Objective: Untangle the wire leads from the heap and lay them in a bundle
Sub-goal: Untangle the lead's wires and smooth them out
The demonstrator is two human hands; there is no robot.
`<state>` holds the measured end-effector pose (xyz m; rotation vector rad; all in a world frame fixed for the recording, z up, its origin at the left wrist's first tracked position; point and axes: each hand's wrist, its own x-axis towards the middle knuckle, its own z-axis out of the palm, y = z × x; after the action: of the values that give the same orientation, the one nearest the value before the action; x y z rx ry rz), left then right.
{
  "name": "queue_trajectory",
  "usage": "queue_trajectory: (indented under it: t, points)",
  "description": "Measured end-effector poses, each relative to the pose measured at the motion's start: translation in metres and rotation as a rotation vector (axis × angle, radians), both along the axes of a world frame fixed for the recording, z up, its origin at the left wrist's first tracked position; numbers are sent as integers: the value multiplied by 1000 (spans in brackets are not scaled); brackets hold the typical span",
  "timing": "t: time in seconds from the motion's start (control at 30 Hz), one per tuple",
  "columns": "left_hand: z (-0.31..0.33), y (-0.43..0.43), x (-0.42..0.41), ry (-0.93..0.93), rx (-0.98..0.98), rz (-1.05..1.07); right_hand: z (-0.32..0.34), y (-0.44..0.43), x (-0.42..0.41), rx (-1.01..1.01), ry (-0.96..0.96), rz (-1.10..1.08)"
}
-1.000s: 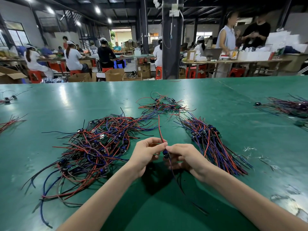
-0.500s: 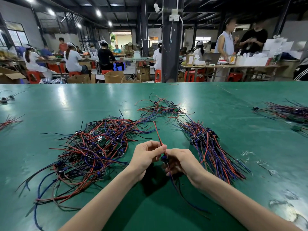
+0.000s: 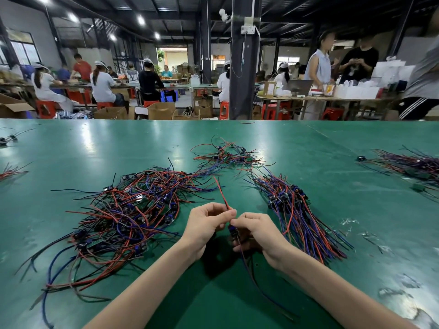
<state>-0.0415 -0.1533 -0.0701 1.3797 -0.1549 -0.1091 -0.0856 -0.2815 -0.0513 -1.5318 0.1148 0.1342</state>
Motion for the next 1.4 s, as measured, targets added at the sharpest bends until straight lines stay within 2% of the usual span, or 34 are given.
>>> queue_trajectory:
  t: [0.2, 0.4, 0.6, 0.83, 1.13, 1.4]
  points:
    - [-1, 3, 1, 36, -16, -29, -3, 1, -2, 28, -11, 4]
    - [-1, 3, 1, -175, 173, 51, -9, 2, -1, -8, -33, -46]
    - [-7, 6, 6, -82, 64, 53, -13, 4, -1, -36, -59, -75]
    - [-12, -7, 16, -199, 223, 112, -18, 4, 8, -159, -90, -212]
    - [-13, -35, 33, -178, 174, 154, -15, -6, 18, -35, -93, -325]
    - [-14, -33, 40, -181, 170, 178, -12, -6, 16, 23, -65, -311]
